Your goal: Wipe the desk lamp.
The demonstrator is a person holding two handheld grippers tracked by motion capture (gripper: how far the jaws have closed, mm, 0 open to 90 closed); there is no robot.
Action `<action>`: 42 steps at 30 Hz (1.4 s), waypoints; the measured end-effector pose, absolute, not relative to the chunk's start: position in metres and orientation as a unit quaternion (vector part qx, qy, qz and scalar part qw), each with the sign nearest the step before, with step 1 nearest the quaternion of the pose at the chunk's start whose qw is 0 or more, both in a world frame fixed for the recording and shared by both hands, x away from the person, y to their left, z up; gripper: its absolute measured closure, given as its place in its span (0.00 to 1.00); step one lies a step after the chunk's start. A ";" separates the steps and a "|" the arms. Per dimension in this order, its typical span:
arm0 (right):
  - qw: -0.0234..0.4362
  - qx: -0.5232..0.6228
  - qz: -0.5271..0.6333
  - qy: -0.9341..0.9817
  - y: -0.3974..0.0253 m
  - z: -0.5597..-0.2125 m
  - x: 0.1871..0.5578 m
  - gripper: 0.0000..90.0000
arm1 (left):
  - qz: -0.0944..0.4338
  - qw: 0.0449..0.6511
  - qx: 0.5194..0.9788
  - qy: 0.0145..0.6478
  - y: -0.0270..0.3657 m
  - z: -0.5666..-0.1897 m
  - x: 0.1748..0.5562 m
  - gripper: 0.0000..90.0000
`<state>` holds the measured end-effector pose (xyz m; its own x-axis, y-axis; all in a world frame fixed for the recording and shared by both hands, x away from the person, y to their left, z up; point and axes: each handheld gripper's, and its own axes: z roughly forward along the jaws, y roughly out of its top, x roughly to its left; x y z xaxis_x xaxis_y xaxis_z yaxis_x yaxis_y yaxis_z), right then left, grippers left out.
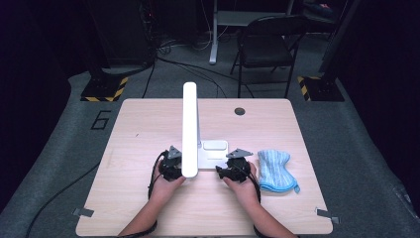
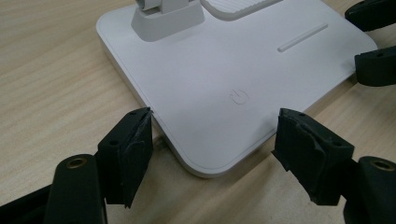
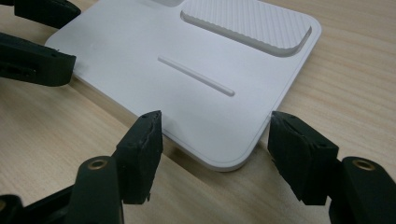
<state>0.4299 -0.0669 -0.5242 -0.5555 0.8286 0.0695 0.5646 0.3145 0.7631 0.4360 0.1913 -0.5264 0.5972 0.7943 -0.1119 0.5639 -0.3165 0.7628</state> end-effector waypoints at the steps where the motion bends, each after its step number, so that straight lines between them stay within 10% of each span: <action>1: 0.171 0.440 0.384 0.794 -0.066 -0.524 0.430 0.39 | 0.148 0.398 0.802 0.420 0.192 -0.526 0.437 0.31; 42: 0.155 0.402 0.480 0.764 -0.139 -0.485 0.339 0.38 | 0.122 0.432 0.795 0.408 0.238 -0.479 0.368 0.29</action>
